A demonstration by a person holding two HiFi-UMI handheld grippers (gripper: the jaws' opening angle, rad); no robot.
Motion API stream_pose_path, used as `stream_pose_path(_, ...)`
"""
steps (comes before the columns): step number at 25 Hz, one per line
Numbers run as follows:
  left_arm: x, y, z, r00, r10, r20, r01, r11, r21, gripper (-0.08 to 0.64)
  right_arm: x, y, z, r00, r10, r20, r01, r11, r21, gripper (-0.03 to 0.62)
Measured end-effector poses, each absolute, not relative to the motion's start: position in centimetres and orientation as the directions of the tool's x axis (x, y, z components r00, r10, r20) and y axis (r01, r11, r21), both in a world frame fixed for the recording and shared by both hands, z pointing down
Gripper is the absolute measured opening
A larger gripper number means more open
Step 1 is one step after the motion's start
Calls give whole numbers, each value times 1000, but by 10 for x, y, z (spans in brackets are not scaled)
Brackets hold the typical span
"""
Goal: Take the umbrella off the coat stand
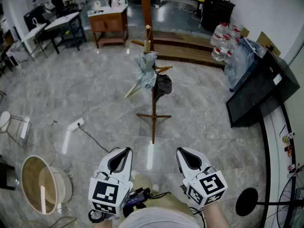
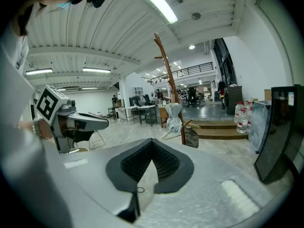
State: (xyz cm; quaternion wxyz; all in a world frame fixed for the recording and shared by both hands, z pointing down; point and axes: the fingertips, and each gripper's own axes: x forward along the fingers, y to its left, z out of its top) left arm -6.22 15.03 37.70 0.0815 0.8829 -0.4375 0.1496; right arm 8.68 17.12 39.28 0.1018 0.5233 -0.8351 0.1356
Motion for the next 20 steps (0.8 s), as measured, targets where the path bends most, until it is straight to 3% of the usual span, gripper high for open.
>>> stream_pose_path(20, -70, 147, 383, 565, -748, 348, -800, -600, 11, 14, 75, 165, 390, -456, -839, 296, -889, 442, -118, 0)
